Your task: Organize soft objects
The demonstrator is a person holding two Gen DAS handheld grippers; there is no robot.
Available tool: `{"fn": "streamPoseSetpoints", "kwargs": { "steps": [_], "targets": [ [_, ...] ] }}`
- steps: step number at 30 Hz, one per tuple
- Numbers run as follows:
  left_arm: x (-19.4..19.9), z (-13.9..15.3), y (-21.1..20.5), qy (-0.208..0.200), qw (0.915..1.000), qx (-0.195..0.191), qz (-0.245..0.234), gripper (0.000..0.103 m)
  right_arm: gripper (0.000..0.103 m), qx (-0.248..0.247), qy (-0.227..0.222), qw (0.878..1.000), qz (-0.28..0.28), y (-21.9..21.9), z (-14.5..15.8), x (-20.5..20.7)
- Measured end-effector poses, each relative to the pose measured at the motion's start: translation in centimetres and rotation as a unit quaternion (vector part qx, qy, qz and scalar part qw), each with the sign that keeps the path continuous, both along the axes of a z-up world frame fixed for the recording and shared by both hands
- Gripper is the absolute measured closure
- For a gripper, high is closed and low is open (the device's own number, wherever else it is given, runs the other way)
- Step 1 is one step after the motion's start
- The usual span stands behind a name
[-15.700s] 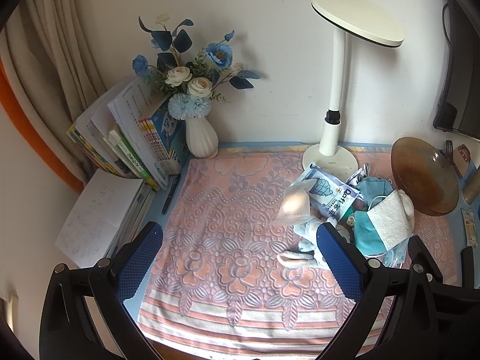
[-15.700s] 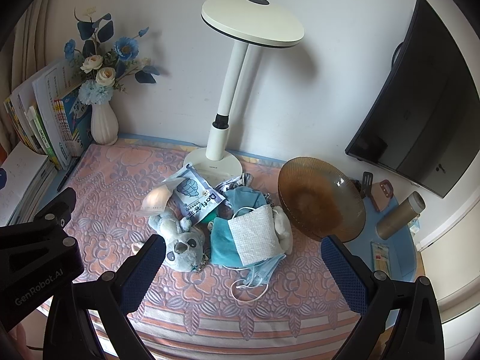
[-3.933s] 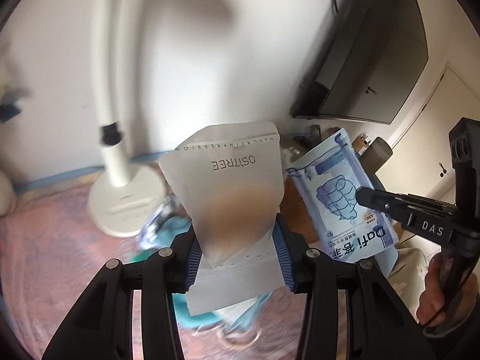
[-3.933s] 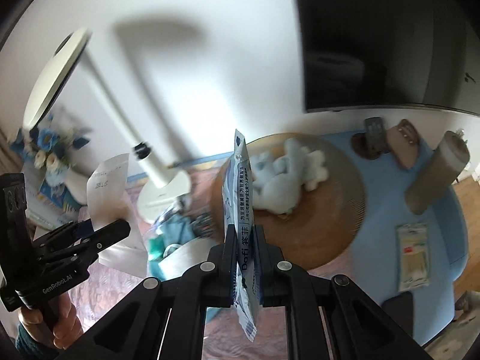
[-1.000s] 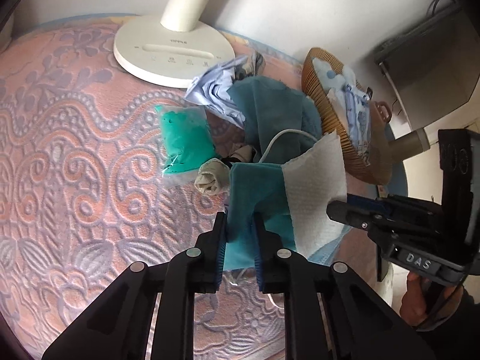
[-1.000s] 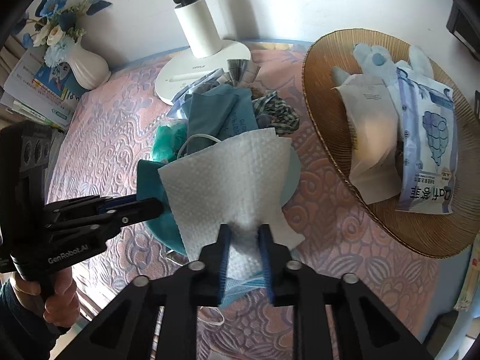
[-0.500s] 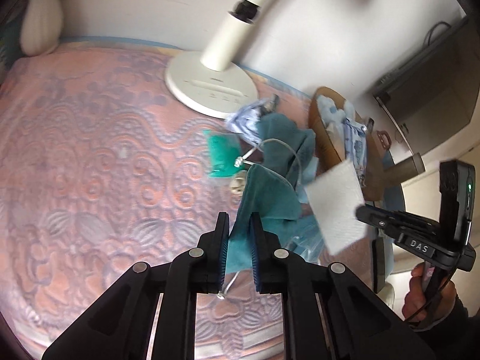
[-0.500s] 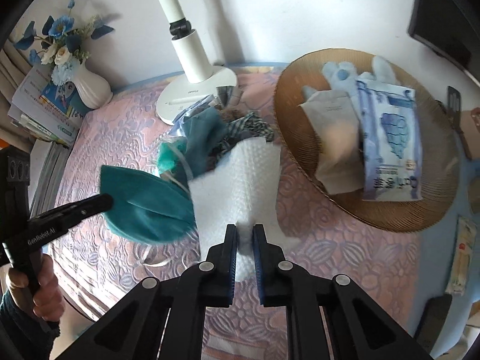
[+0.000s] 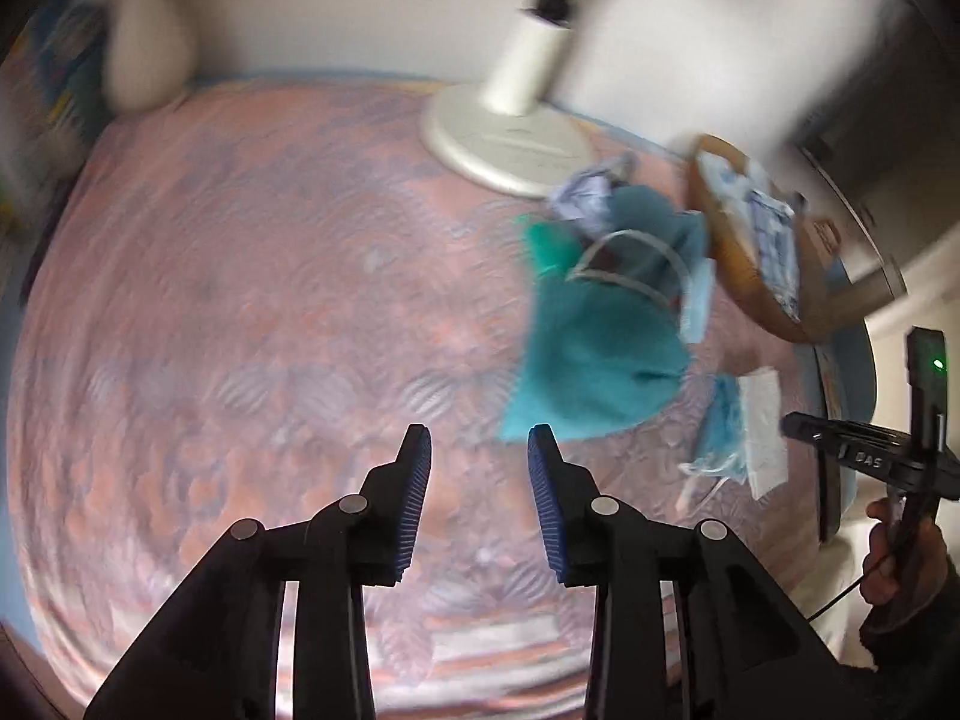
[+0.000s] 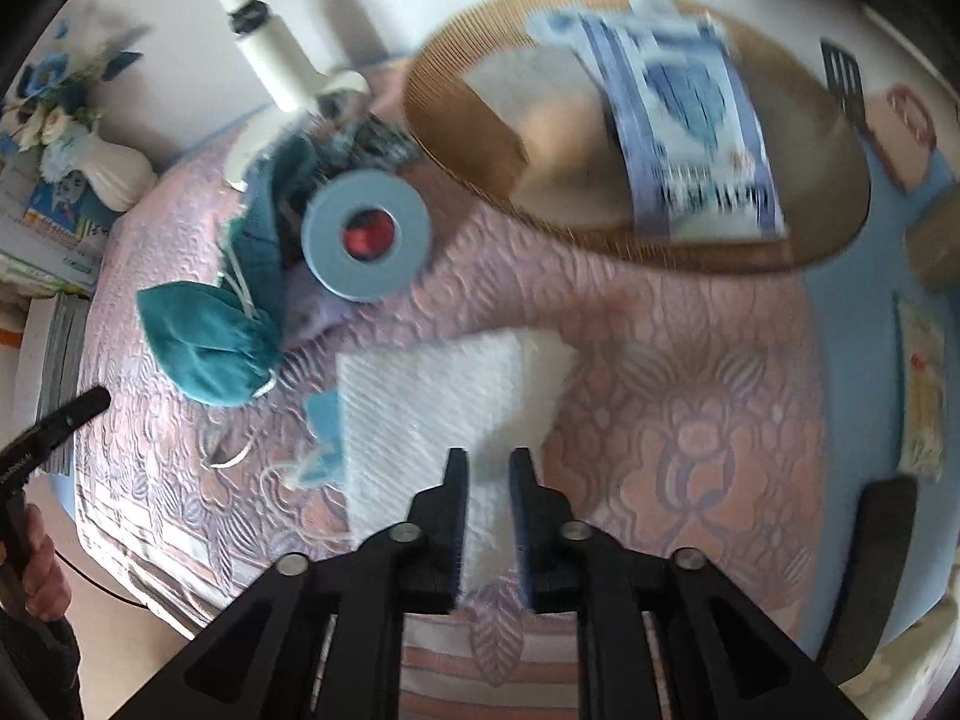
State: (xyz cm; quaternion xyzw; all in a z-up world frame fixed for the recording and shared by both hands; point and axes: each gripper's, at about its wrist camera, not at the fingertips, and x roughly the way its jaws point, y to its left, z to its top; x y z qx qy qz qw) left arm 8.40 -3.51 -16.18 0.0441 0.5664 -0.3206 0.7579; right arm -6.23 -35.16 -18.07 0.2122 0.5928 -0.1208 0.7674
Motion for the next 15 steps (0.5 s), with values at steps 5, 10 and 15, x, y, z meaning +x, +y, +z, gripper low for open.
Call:
{"fn": "streamPoseSetpoints", "kwargs": {
  "steps": [5, 10, 15],
  "targets": [
    [2.5, -2.4, -4.2, 0.043, 0.9979, 0.002, -0.048, 0.034, 0.043, 0.002, -0.007, 1.0, -0.021, -0.7, 0.0, -1.3],
    [4.4, -3.8, -4.2, 0.108, 0.9911, -0.05, -0.059, 0.034, 0.037, -0.001, -0.021, 1.0, -0.023, -0.6, 0.7, -1.6],
    [4.4, -4.2, -6.7, 0.133, 0.985, -0.07, -0.085, 0.053, 0.037, 0.017, -0.018, 0.999, -0.026, -0.6, -0.5, -0.9]
  ]
}}
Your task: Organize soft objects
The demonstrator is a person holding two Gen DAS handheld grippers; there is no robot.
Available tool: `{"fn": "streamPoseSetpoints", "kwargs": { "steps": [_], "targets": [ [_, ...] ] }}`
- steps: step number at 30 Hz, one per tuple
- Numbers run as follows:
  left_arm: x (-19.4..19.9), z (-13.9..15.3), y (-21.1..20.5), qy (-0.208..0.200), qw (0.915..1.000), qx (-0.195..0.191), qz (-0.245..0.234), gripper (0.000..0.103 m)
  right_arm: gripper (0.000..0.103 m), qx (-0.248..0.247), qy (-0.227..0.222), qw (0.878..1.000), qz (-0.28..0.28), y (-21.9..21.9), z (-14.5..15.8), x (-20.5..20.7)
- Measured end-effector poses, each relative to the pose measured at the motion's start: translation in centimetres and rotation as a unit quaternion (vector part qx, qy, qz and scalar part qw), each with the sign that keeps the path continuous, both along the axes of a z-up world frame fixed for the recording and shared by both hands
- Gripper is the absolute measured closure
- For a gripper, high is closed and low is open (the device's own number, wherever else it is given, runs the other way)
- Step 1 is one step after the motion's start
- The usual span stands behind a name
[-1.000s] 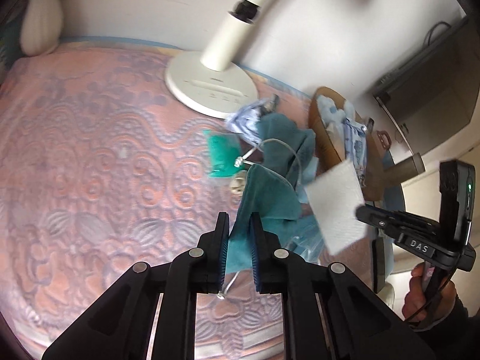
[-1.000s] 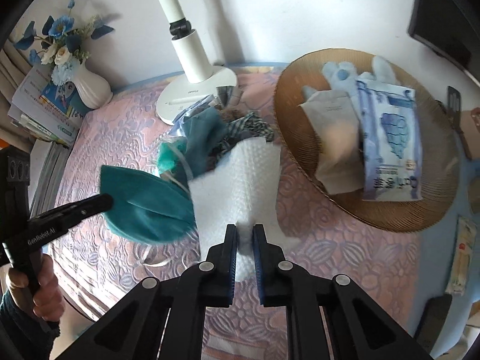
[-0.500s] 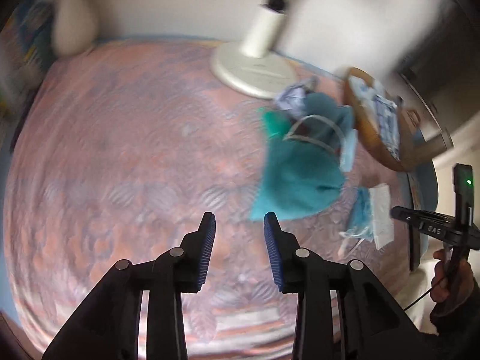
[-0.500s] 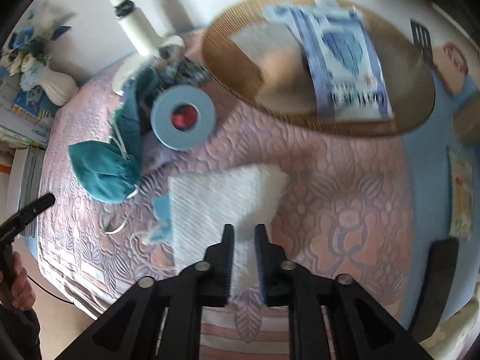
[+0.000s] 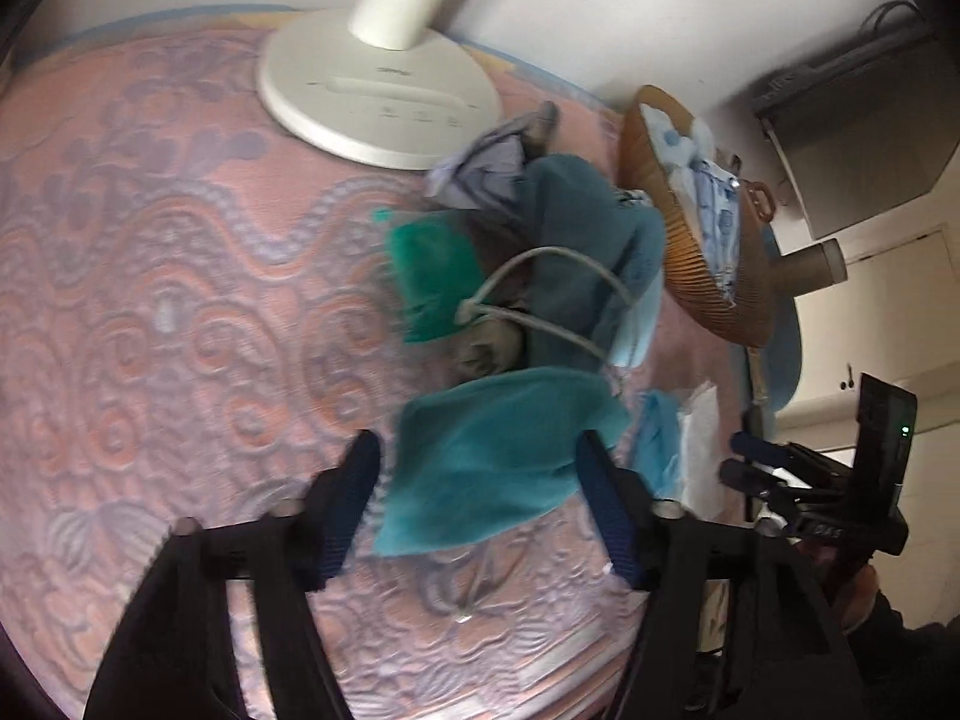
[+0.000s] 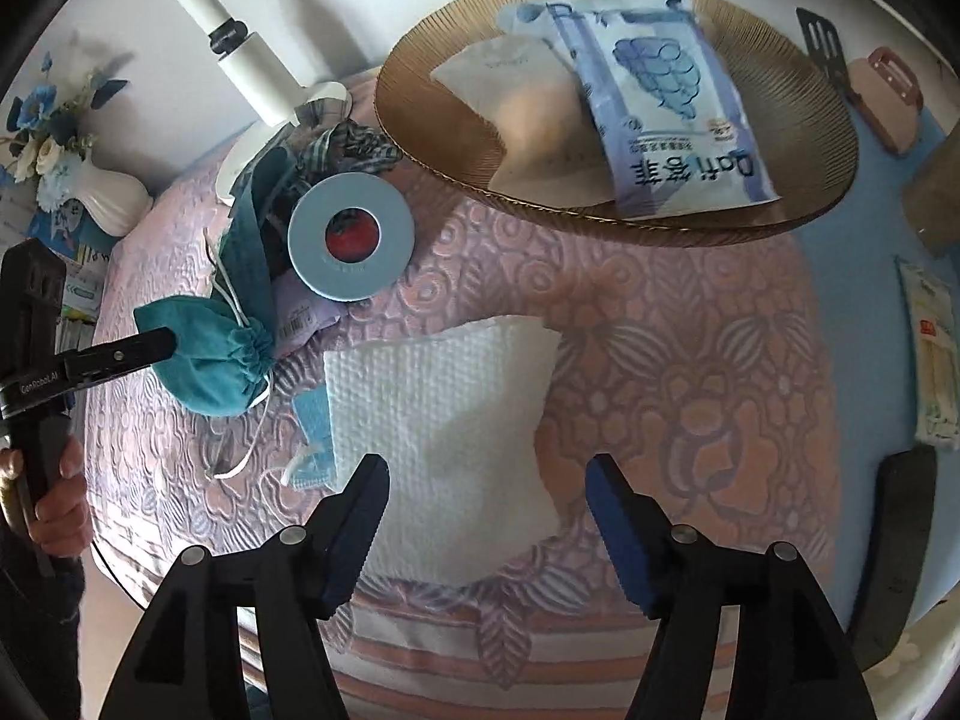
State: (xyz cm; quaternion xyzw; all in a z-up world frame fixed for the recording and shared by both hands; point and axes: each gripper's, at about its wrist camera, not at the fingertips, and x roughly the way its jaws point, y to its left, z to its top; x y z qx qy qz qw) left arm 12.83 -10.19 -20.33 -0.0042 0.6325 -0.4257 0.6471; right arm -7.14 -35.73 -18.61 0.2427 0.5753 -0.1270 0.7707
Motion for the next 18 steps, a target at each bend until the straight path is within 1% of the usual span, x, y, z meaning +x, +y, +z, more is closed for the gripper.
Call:
{"fn": "streamPoseSetpoints", "kwargs": {
  "steps": [1, 2, 4, 7, 8, 9, 10, 11, 13, 15, 16, 18],
  "targets": [
    [-0.3, 0.0, -0.4, 0.004, 1.0, -0.001, -0.001, 0.07, 0.037, 0.005, 0.0, 1.0, -0.001, 0.0, -0.1, 0.2],
    [-0.6, 0.1, -0.5, 0.001, 1.0, 0.0, -0.004, 0.081, 0.037, 0.009, 0.001, 1.0, -0.001, 0.1, -0.3, 0.4],
    [-1.3, 0.7, -0.6, -0.012, 0.9999, -0.002, -0.01, 0.091, 0.036, 0.014, 0.002, 1.0, 0.001, 0.2, -0.8, 0.9],
    [-2.2, 2.2, 0.2, -0.024, 0.9993, -0.028, 0.0, 0.093, 0.036, 0.031, 0.009, 0.999, 0.005, 0.4, -1.8, 1.8],
    [-2.3, 2.7, 0.5, -0.026, 0.9991, -0.033, 0.008, 0.094, 0.039, 0.044, 0.011, 0.999, 0.004, 0.4, -2.1, 1.8],
    [-2.5, 3.3, 1.1, -0.027, 0.9986, -0.042, 0.019, 0.094, 0.046, 0.05, 0.009, 0.999, 0.004, 0.3, -2.2, 1.8],
    [-2.5, 3.6, 1.4, -0.028, 0.9981, -0.048, 0.028, 0.094, 0.063, 0.052, 0.0, 0.999, 0.007, 0.4, -1.9, 1.6],
    [-2.6, 4.1, 1.6, -0.03, 0.9975, -0.052, 0.037, 0.094, 0.076, 0.047, -0.005, 0.999, 0.009, 0.4, -1.4, 1.5],
    [-2.5, 4.7, 2.3, -0.03, 0.9963, -0.063, 0.051, 0.094, 0.085, 0.022, -0.015, 1.0, 0.013, 0.3, -0.1, 1.1],
    [-2.5, 4.9, 2.6, -0.027, 0.9962, -0.065, 0.051, 0.094, 0.087, 0.006, -0.023, 1.0, 0.009, -0.1, 1.1, 0.7],
    [-2.4, 4.8, 2.5, -0.03, 0.9966, -0.059, 0.05, 0.094, 0.088, 0.003, -0.03, 1.0, 0.006, -0.3, 1.7, 0.5],
    [-2.2, 4.2, 2.4, -0.044, 0.997, -0.029, 0.056, 0.092, 0.088, 0.0, -0.04, 0.999, 0.002, -0.6, 2.8, 0.1]
  ]
}}
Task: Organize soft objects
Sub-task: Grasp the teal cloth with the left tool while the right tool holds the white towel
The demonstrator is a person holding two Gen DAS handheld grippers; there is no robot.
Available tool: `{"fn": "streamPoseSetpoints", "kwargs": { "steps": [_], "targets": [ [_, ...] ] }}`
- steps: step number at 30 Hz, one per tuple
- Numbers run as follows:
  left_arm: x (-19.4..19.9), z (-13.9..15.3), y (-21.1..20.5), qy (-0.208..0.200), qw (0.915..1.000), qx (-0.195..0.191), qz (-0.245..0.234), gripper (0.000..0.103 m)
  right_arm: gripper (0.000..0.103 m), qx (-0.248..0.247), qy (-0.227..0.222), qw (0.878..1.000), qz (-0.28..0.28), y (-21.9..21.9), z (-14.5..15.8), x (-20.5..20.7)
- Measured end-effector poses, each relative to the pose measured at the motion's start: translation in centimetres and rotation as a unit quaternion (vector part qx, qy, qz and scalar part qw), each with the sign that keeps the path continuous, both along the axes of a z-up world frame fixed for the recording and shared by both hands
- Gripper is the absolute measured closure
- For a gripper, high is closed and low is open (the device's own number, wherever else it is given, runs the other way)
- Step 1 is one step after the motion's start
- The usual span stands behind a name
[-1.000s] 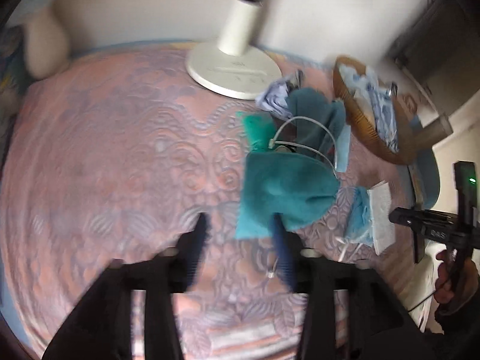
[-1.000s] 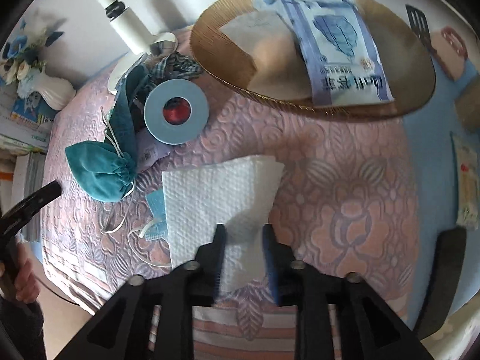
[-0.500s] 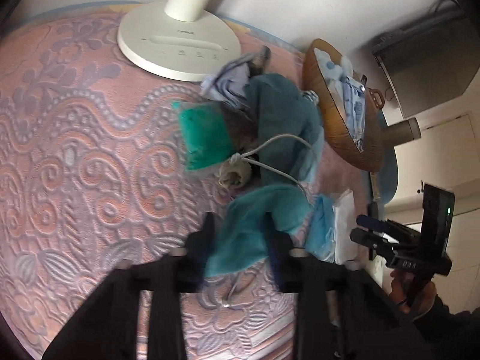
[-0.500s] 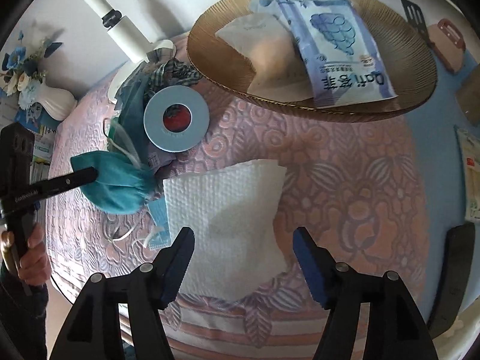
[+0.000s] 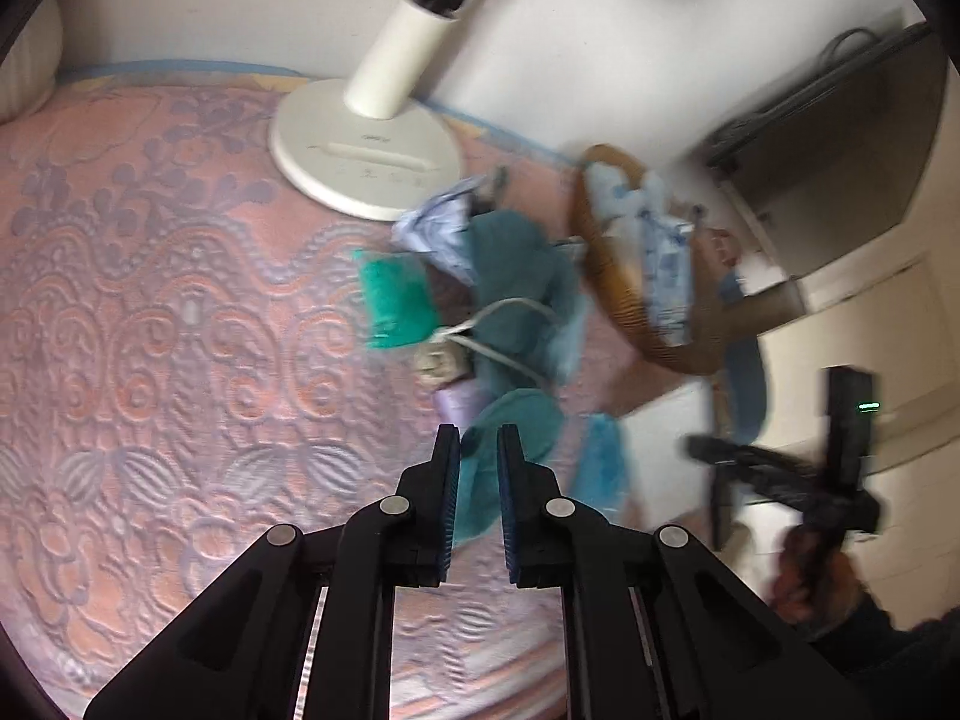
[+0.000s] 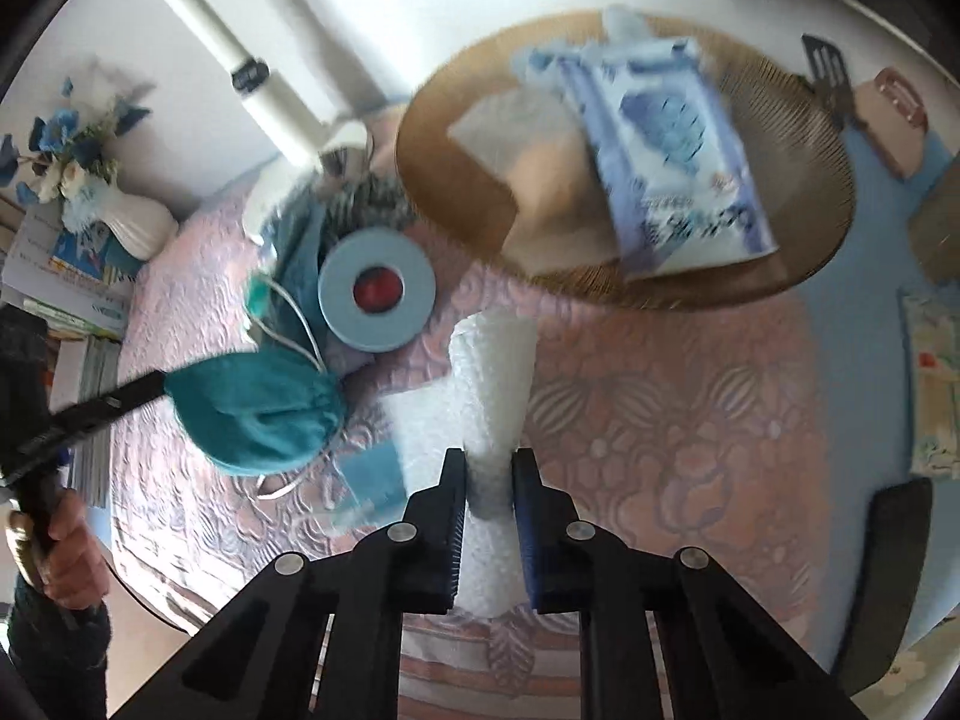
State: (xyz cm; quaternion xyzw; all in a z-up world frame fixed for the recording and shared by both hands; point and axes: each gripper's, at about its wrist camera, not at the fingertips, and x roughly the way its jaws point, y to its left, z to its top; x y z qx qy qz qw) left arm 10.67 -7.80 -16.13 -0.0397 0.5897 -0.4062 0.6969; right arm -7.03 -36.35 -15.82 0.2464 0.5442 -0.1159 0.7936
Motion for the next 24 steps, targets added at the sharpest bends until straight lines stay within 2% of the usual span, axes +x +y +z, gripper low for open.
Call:
{"fn": "streamPoseSetpoints", "kwargs": {
  "steps": [1, 2, 5, 6, 8, 10, 13, 16, 18, 19, 24],
  "targets": [
    [0.2, -0.3, -0.3, 0.001, 0.9999, 0.013, 0.002, 0.088, 0.088, 0.0, -0.002, 1.0, -0.001, -0.1, 0.3, -0.2],
    [0.4, -0.7, -0.5, 0.005, 0.9997, 0.024, 0.001, 0.076, 0.088, 0.001, -0.003, 1.0, -0.002, -0.2, 0.5, -0.4],
    [1.1, -1.7, -1.3, 0.002, 0.9991, 0.039, -0.016, 0.074, 0.088, -0.004, 0.004, 1.0, -0.005, -0.6, 0.7, -1.2],
    [1.5, -2.4, -2.0, -0.001, 0.998, 0.059, -0.021, 0.074, 0.088, -0.002, 0.005, 1.0, -0.008, -0.7, 0.7, -1.5],
    [2.1, -3.7, -2.7, 0.02, 0.9963, 0.078, -0.03, 0.074, 0.088, 0.006, 0.005, 1.0, -0.017, -1.1, 0.6, -2.3],
    [2.2, -4.8, -3.4, 0.057, 0.9949, 0.065, -0.053, 0.074, 0.088, 0.005, 0.005, 1.0, -0.024, -1.3, 0.5, -2.8],
    [1.1, -4.9, -4.6, 0.083, 0.9924, 0.03, -0.086, 0.074, 0.088, 0.006, 0.011, 1.0, -0.026, -1.9, 0.2, -3.1],
    [-0.2, -4.3, -5.5, 0.078, 0.993, -0.003, -0.089, 0.076, 0.088, 0.002, 0.027, 0.999, -0.02, -1.7, -0.9, -2.9],
    [-1.0, -4.2, -6.1, 0.079, 0.993, -0.009, -0.087, 0.09, 0.088, -0.005, 0.045, 0.999, -0.022, -1.6, -2.0, -3.0],
    [-1.3, -4.0, -6.3, 0.076, 0.9934, -0.013, -0.085, 0.093, 0.088, -0.006, 0.052, 0.998, -0.022, -1.6, -2.4, -3.1],
    [-2.3, -2.2, -5.2, 0.058, 0.9957, -0.039, -0.062, 0.095, 0.085, 0.009, 0.093, 0.995, -0.033, -2.2, -5.1, -3.9]
  ]
}}
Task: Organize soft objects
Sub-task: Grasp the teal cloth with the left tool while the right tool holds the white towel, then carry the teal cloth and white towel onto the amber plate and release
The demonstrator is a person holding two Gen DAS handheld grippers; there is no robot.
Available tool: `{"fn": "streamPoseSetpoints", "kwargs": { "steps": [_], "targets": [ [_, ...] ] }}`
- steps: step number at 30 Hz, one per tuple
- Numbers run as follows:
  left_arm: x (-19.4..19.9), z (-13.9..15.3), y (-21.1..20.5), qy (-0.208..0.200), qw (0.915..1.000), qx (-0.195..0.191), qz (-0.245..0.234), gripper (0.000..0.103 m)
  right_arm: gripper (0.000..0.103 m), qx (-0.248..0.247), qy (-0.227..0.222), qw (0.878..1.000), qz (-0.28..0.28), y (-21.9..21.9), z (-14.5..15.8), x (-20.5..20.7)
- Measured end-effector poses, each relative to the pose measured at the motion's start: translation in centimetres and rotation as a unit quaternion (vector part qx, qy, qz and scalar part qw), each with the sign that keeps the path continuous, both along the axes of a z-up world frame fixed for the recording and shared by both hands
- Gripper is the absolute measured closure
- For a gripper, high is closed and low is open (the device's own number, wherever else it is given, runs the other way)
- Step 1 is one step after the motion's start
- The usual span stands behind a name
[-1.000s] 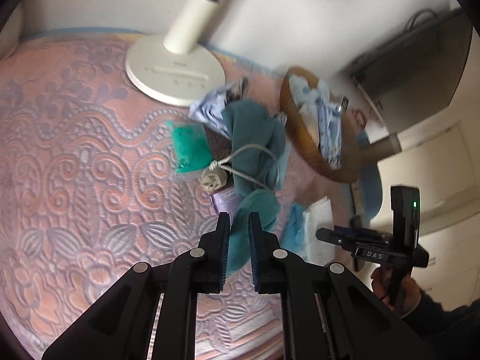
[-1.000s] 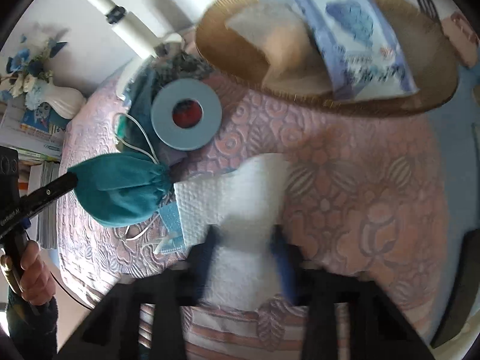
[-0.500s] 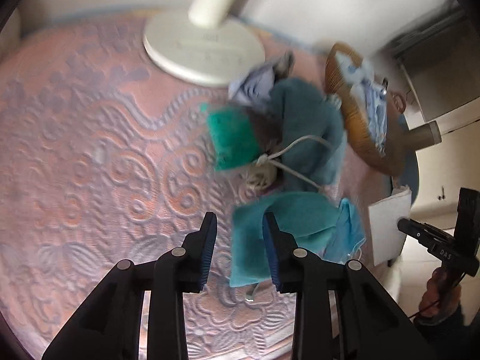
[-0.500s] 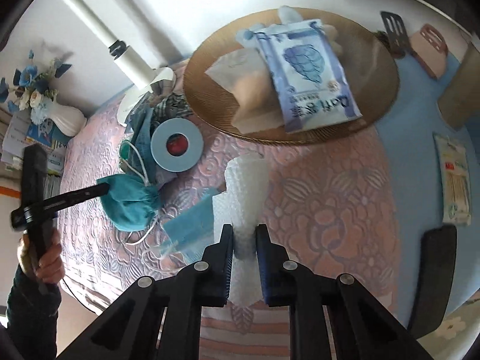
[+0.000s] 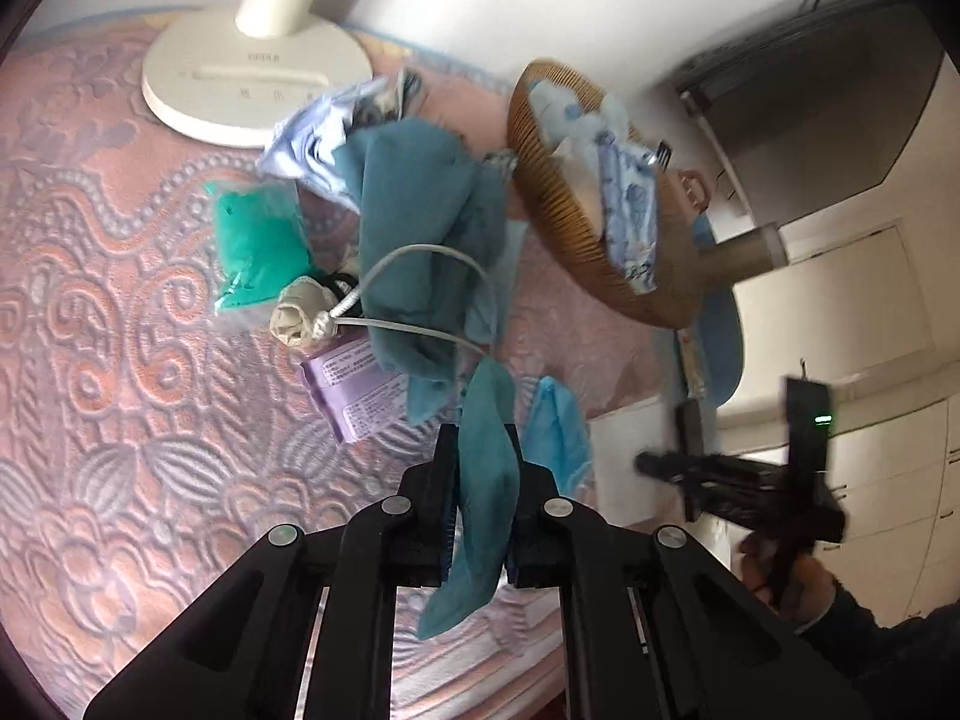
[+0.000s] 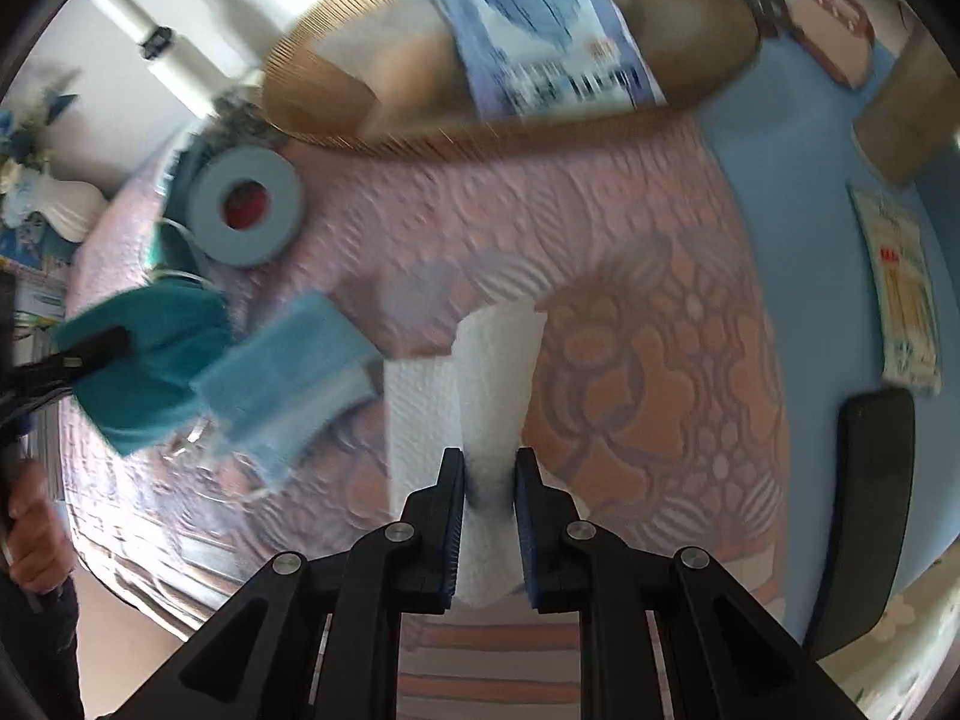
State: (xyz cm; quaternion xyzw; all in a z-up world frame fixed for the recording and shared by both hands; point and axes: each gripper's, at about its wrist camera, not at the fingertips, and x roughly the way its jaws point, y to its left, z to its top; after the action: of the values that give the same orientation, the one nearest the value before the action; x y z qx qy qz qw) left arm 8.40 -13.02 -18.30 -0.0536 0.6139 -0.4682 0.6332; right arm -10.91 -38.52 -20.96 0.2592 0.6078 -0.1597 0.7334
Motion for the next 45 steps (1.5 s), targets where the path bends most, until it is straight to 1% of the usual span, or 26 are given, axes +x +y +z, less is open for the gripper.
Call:
{"fn": "streamPoseSetpoints", "kwargs": {
  "steps": [3, 5, 6, 10, 11, 12, 13, 14, 16, 19, 24, 27, 30, 31, 33, 36, 38, 41, 43, 45],
  "targets": [
    [0.3, 1.2, 2.0, 0.001, 0.9996, -0.015, 0.025, 0.095, 0.073, 0.016, 0.002, 1.0, -0.01, -0.4, -1.1, -0.2],
    [0.7, 2.1, 3.3, 0.002, 0.999, -0.025, 0.038, 0.095, 0.051, 0.021, 0.001, 1.0, -0.014, -0.6, -1.4, -0.3],
    [0.9, 2.8, 4.0, 0.001, 0.9985, -0.031, 0.046, 0.095, 0.049, 0.021, -0.002, 1.0, -0.017, -0.7, -1.5, -0.4],
    [0.9, 4.3, 5.4, -0.008, 0.9979, -0.034, 0.055, 0.095, 0.049, 0.013, -0.002, 1.0, -0.01, -0.6, -1.9, 0.0],
    [0.9, 4.6, 5.6, -0.009, 0.9977, -0.035, 0.057, 0.095, 0.052, 0.006, -0.001, 1.0, -0.006, -0.5, -1.8, 0.2],
    [0.8, 4.8, 5.6, -0.009, 0.9976, -0.037, 0.058, 0.095, 0.058, 0.0, -0.002, 1.0, 0.0, -0.2, -1.6, 0.4],
    [0.8, 5.0, 5.7, -0.009, 0.9975, -0.04, 0.058, 0.095, 0.072, -0.001, -0.005, 1.0, 0.005, -0.2, -1.7, 0.8],
    [0.7, 5.2, 5.7, -0.009, 0.9973, -0.044, 0.058, 0.095, 0.08, -0.001, -0.007, 1.0, 0.009, 0.1, -1.5, 1.0],
    [0.4, 5.7, 5.8, -0.007, 0.9968, -0.056, 0.056, 0.095, 0.086, -0.009, -0.013, 1.0, 0.013, 0.6, -0.6, 1.2],
    [0.1, 6.9, 5.0, -0.012, 0.9959, -0.071, 0.055, 0.095, 0.086, -0.021, -0.034, 0.999, 0.013, 0.3, 1.5, 1.4],
    [0.2, 9.4, 4.0, -0.022, 0.9932, -0.1, 0.056, 0.095, 0.086, -0.045, -0.083, 0.995, 0.01, -0.4, 5.9, 1.7],
    [0.4, 11.7, 2.8, -0.041, 0.9905, -0.122, 0.05, 0.095, 0.086, -0.063, -0.113, 0.992, 0.011, -0.8, 9.0, 2.1],
    [0.5, 13.5, 1.2, -0.06, 0.988, -0.137, 0.038, 0.095, 0.086, -0.078, -0.14, 0.987, 0.012, -0.9, 11.5, 1.6],
    [0.5, 14.3, 0.4, -0.07, 0.9868, -0.143, 0.029, 0.095, 0.086, -0.082, -0.146, 0.986, 0.012, -1.3, 13.0, 1.8],
    [0.5, 16.0, -1.5, -0.087, 0.9839, -0.156, 0.011, 0.095, 0.086, -0.092, -0.164, 0.982, 0.011, -2.2, 14.9, 1.3],
    [0.6, 18.2, -4.4, -0.111, 0.9782, -0.175, -0.012, 0.095, 0.086, -0.106, -0.189, 0.976, 0.003, -3.6, 17.1, 1.5],
    [0.7, 19.4, -7.1, -0.136, 0.974, -0.179, -0.03, 0.095, 0.086, -0.117, -0.202, 0.972, -0.003, -4.7, 18.2, 1.8],
    [1.0, 19.8, -11.4, -0.169, 0.9699, -0.168, -0.051, 0.095, 0.086, -0.13, -0.213, 0.968, -0.012, -6.7, 19.2, 2.8],
    [1.1, 18.9, -14.2, -0.165, 0.9707, -0.164, -0.061, 0.095, 0.086, -0.126, -0.223, 0.966, -0.02, -8.2, 19.5, 3.6],
    [1.2, 17.6, -16.6, -0.176, 0.9719, -0.144, -0.062, 0.093, 0.086, -0.122, -0.229, 0.966, -0.019, -9.3, 19.3, 4.6]
  ]
}}
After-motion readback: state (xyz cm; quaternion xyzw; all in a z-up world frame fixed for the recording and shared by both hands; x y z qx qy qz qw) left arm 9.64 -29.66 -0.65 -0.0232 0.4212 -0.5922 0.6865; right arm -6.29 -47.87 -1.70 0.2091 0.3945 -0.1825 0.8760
